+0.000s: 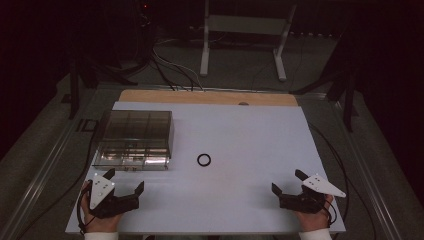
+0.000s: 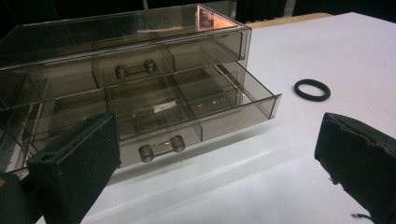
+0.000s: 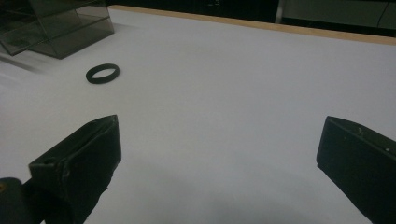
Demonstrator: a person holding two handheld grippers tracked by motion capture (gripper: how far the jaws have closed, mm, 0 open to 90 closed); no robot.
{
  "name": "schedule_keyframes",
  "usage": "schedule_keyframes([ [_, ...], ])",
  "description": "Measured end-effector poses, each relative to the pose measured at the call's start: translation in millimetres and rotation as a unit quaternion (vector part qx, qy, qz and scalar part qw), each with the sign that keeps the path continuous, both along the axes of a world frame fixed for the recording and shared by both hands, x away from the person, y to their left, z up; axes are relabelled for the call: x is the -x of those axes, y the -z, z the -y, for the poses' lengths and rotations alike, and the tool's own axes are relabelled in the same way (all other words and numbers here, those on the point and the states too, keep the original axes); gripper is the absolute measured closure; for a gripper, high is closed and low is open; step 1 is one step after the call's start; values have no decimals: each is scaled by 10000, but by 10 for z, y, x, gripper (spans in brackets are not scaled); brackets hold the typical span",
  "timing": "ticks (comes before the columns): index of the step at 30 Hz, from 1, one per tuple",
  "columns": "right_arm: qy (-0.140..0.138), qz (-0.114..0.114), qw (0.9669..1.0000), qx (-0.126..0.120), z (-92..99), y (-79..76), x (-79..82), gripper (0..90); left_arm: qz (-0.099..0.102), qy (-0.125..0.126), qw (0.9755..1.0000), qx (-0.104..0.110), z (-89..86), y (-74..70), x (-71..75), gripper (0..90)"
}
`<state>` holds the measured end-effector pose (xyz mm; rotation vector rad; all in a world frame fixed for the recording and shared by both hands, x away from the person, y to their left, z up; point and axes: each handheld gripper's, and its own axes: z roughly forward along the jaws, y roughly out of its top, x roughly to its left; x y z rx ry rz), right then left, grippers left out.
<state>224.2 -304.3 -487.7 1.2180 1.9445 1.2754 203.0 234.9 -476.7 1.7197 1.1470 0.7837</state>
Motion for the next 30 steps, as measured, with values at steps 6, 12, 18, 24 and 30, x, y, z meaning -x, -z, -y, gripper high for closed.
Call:
schedule_keyframes([
  [6,2,0,10000,6,1,0,-3,0,7,-9,10000,4,-5,1,2,9],
  [12,11,-1,10000,13,5,-1,-2,0,17,-14,10000,-8,-3,1,4,9],
  [18,15,-5,10000,13,4,-1,-5,0,-1,-3,10000,-6,-7,7,2,9],
  [24,22,-11,10000,19,3,-1,-3,0,5,-26,10000,-3,1,1,0,9],
  [30,41,-11,10000,25,-4,0,-1,0,37,-34,10000,-6,0,-28,1,9],
])
